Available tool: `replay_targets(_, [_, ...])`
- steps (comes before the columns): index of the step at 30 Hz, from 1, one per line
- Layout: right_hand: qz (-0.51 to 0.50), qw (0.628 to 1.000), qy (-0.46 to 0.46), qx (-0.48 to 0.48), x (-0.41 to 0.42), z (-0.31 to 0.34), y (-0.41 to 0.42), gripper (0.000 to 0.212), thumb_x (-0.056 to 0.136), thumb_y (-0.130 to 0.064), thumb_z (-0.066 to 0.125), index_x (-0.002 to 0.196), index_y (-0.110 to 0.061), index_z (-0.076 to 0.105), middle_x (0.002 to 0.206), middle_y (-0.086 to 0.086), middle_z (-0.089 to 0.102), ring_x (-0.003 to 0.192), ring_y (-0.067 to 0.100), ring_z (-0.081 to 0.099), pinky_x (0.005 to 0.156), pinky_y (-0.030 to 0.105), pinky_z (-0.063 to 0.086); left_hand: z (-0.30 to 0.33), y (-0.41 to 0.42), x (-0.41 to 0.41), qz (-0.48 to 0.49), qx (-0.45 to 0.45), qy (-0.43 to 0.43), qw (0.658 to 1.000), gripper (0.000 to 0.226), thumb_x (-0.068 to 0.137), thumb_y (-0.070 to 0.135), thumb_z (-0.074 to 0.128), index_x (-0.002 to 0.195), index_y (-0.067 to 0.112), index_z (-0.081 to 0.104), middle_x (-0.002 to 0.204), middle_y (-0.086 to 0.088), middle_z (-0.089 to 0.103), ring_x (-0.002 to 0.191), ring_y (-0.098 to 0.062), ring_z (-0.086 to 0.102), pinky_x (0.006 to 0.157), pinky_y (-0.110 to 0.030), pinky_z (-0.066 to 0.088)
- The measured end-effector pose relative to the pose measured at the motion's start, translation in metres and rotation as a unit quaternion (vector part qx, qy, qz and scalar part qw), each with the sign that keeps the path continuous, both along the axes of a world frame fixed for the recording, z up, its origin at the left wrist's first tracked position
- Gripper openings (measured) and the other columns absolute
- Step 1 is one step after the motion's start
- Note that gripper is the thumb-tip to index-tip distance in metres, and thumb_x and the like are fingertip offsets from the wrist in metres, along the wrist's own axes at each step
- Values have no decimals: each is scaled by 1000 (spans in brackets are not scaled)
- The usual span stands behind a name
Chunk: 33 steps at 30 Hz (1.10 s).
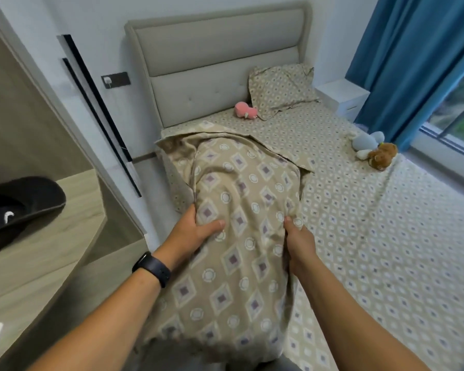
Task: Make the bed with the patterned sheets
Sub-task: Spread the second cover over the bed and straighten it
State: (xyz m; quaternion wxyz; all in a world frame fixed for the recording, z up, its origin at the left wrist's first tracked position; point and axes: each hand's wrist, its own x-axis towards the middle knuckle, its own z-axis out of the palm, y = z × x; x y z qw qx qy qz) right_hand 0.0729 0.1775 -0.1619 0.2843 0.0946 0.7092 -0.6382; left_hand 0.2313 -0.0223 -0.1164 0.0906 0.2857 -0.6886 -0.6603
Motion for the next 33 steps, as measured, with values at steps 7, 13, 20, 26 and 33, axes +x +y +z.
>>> replay_targets(7, [57, 998, -33, 24, -95, 10, -27, 32, 93, -57, 61, 115, -34, 65, 105, -11, 73, 95, 13, 68, 67, 28, 49, 1, -54, -129, -6, -33, -14, 999, 77, 67, 55, 82, 135, 29, 56, 122, 10, 70, 109, -13, 69, 100, -43, 54])
replay_targets(13, [-6, 999, -36, 15, -163, 4, -54, 35, 95, -51, 61, 125, -32, 60, 109, -12, 69, 92, 10, 64, 64, 28, 46, -3, -94, -242, -69, -34, -23, 997, 57, 85, 31, 80, 137, 25, 56, 120, 9, 71, 104, -10, 70, 98, -40, 56])
replay_targets(20, [-18, 998, -47, 45, -249, -28, -168, 53, 90, -58, 61, 134, -27, 61, 124, -7, 69, 108, 18, 65, 83, 38, 54, -36, -214, -370, -108, -23, -44, 993, 52, 84, 28, 79, 132, 27, 59, 117, 9, 72, 103, -12, 70, 86, -30, 54])
replay_targets(26, [-18, 996, -80, 42, -331, -35, -289, 49, 91, -59, 65, 127, -26, 66, 118, -9, 73, 110, 19, 68, 103, 48, 51, -33, -352, -463, -141, -25, -68, 987, 46, 88, 22, 77, 129, 31, 58, 114, 13, 71, 99, -7, 69, 83, -25, 54])
replay_targets(33, [-42, 996, -76, 37, -366, -25, -359, 45, 98, -52, 58, 134, -24, 60, 121, -7, 69, 109, 17, 65, 93, 39, 51, -19, -415, -505, -145, -33, -73, 986, 41, 89, 18, 75, 120, 38, 58, 113, 13, 71, 98, -9, 70, 87, -30, 55])
